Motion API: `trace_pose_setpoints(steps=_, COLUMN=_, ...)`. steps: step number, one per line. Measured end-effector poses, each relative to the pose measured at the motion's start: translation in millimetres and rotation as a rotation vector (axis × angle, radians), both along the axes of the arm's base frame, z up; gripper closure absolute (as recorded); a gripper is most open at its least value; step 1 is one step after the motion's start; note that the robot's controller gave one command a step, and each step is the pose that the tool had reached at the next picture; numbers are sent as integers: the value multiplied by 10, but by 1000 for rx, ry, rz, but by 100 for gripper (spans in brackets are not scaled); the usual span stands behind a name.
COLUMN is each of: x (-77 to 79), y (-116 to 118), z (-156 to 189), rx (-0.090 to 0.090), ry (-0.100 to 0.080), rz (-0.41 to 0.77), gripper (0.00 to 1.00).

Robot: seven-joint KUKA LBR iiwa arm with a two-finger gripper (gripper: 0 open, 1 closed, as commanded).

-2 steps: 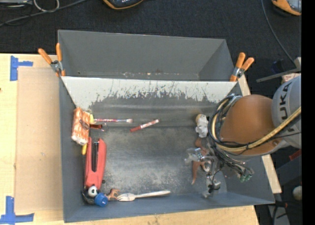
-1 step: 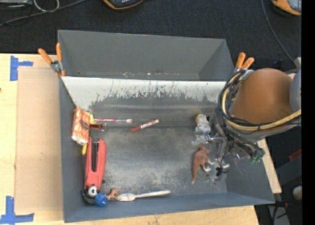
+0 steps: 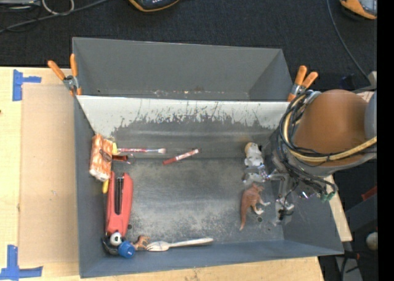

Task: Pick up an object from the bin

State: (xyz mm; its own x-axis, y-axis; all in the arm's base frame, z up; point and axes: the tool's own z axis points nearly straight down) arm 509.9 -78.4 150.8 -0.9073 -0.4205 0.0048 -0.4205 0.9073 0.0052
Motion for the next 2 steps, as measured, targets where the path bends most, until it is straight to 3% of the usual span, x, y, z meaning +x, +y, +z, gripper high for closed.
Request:
trace_pose_setpoints(steps=1, x=44, y=-207, z=-330, rx=2, ry=-8, rz=4, gripper=0)
trace_pose_setpoints(steps=2, x=238, y=-507, z=-729, rx=3, ry=-5, rz=-34, gripper=0)
